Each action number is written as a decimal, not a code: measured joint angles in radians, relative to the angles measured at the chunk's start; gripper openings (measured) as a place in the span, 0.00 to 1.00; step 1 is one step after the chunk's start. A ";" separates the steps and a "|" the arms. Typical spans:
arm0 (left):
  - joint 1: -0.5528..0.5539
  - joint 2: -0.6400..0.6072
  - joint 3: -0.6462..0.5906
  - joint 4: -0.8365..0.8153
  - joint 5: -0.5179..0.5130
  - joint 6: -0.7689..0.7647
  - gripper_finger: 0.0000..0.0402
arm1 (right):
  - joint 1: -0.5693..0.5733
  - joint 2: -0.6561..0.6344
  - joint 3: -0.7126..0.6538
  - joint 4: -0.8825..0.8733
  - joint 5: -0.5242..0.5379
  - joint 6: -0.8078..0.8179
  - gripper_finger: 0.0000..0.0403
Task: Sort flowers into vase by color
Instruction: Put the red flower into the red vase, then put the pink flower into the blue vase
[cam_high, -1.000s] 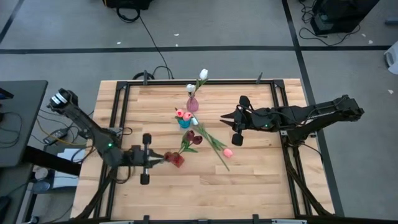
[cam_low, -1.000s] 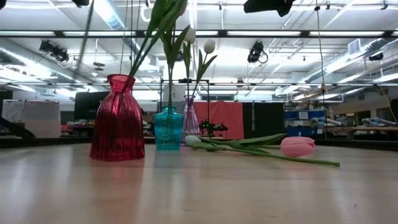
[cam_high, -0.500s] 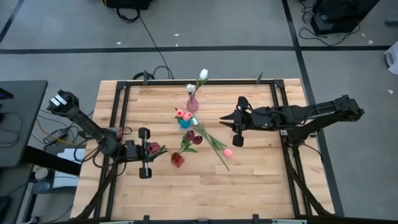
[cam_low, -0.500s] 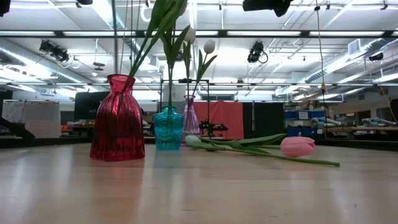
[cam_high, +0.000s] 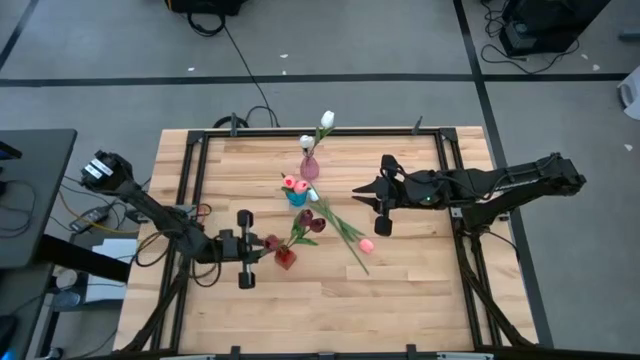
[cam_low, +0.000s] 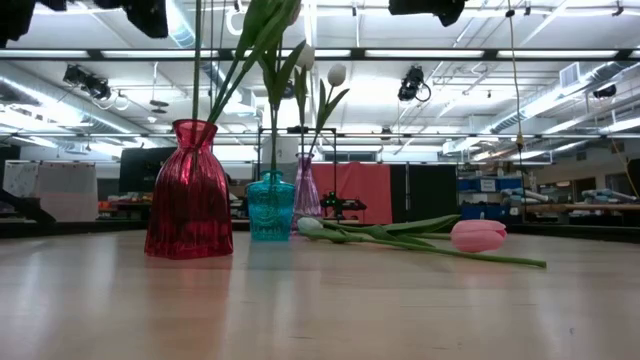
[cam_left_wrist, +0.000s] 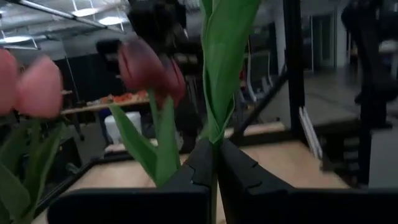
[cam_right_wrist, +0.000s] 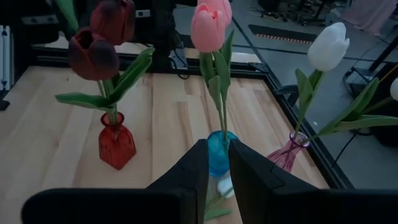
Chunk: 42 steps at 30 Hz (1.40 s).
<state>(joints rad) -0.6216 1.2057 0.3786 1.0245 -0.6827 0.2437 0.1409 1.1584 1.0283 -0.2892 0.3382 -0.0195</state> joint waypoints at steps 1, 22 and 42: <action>0.000 0.004 0.000 -0.023 0.000 0.000 0.04 | -0.001 0.000 0.000 -0.002 0.000 -0.002 0.19; -0.021 0.025 0.000 -0.293 -0.159 -0.123 0.54 | -0.036 0.202 -0.135 0.128 0.002 0.133 0.20; -0.107 -0.211 0.000 -0.746 -0.249 -0.306 0.54 | -0.092 0.427 -0.134 -0.132 -0.261 0.392 0.35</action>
<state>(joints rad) -0.7290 0.9950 0.3786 0.2789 -0.9321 -0.0619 0.0490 1.5852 0.8944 -0.4210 0.0776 0.3721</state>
